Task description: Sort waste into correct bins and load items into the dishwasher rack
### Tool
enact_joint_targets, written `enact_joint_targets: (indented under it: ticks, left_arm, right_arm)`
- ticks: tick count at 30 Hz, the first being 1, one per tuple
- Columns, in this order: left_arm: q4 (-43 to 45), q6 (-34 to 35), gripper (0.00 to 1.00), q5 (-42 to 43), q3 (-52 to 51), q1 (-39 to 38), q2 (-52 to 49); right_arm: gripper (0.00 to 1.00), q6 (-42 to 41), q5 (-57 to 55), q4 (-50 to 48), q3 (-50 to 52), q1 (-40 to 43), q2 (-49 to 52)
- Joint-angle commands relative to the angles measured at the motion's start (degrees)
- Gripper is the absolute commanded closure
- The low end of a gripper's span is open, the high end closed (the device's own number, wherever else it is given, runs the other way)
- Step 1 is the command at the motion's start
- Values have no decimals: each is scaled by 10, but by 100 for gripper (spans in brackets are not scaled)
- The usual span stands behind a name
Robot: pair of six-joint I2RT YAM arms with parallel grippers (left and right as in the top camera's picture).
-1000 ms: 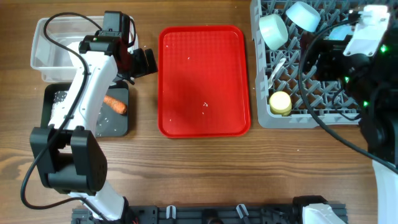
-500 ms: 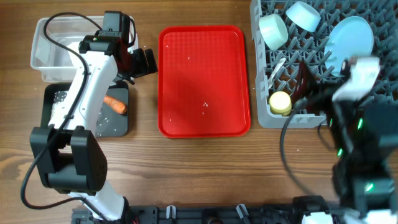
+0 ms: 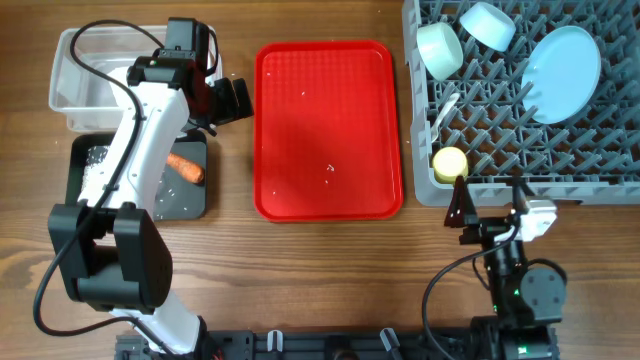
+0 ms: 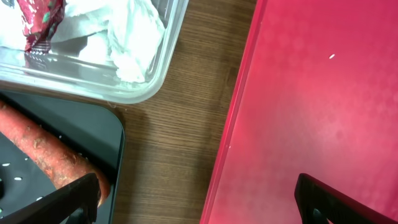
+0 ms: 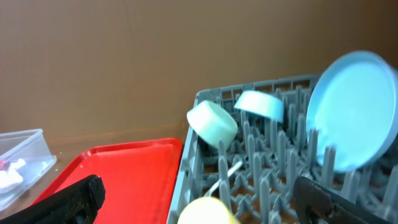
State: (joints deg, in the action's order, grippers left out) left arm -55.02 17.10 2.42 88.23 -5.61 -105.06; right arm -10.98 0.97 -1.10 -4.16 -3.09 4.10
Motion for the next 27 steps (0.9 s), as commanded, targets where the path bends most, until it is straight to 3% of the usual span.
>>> enact_joint_targets:
  ticks: [1, 27]
  left_arm:
    - [1, 3, 0, -3, -3, 2, -5]
    - [1, 3, 0, -3, -2, 2, -5]
  right_arm:
    - [0, -49, -10, -15, 40, 1, -40]
    - [0, -59, -6, 7, 39, 0, -38]
